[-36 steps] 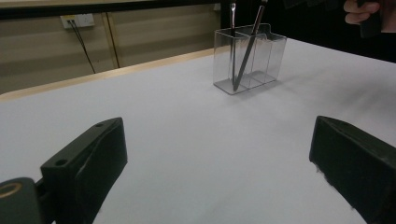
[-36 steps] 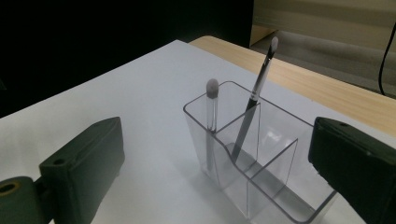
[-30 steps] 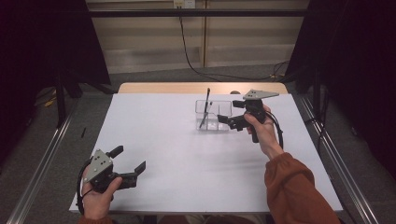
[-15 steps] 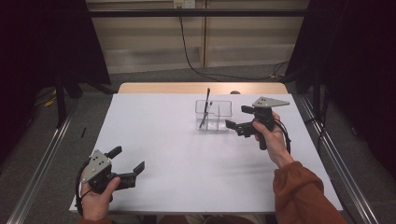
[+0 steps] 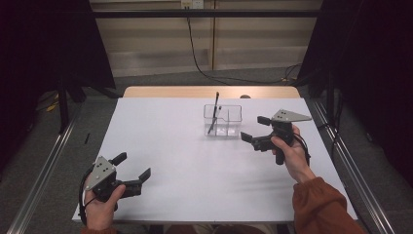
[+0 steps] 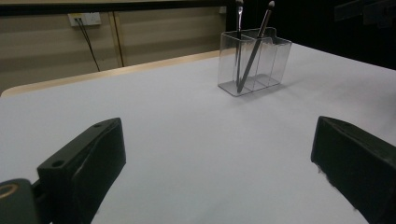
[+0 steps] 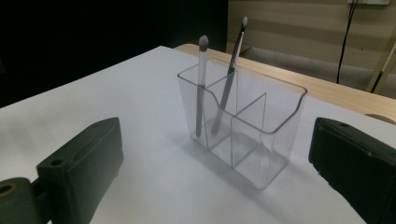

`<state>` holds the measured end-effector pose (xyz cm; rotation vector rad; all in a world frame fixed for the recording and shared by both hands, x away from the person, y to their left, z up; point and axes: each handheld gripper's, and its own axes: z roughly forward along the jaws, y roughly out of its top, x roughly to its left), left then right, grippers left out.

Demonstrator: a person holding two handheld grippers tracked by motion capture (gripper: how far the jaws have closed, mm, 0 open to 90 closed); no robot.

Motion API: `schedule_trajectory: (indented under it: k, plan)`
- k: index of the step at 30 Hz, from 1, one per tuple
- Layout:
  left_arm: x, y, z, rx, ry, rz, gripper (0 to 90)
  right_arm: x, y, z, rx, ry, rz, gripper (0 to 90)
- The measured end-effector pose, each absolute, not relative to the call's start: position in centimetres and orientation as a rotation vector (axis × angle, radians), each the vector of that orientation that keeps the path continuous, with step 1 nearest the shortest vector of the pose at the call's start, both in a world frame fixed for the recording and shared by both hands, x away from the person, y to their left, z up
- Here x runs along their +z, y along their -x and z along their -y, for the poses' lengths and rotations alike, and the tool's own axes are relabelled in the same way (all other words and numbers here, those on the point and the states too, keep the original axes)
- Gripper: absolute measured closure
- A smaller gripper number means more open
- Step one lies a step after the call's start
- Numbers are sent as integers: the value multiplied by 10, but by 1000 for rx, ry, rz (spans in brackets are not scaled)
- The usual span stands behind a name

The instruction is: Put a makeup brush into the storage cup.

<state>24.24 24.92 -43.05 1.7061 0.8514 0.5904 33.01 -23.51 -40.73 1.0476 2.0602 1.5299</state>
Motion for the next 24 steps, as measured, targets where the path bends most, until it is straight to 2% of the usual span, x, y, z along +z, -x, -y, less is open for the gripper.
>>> schedule_trajectory:
  k: [24]
  plan:
    - [-429, -238, -247, 588, -1697, -844, 31, -430, -274, 289, 1503, -1157, -1944, 26]
